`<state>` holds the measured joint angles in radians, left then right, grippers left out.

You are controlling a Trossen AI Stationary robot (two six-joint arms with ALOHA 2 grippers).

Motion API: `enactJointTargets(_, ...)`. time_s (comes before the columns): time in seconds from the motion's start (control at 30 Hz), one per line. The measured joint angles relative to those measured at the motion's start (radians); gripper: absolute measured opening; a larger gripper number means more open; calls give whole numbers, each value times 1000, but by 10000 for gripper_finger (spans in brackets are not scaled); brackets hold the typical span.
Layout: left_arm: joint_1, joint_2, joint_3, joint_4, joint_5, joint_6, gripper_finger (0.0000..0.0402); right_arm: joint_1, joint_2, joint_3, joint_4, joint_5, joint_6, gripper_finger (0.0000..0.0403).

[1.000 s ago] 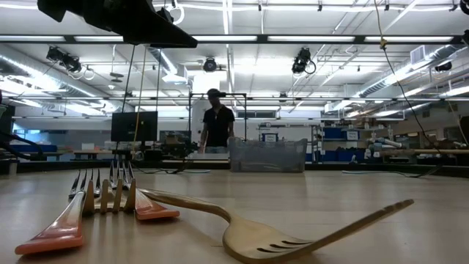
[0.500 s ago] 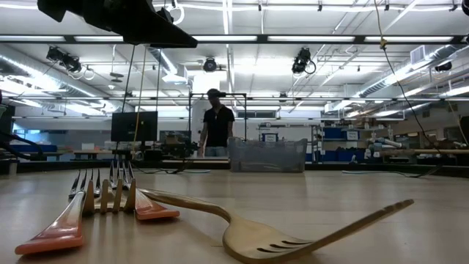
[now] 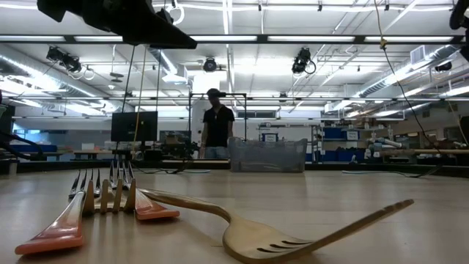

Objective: Sort silverware by color (type)
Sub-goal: Put the gold fork into the white bin

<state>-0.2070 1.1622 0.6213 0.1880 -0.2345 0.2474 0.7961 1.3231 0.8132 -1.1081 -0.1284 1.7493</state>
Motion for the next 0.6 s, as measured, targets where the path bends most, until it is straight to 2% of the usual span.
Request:
enactJointTargets(0.23, 0, 0, 0, 1, 0, -1, 142, 1, 0, -17, 33, 34, 1, 51)
enactJointTargets(0.6, 0, 0, 0, 2, 0, -1, 142, -13, 0, -17, 38, 59, 2, 134)
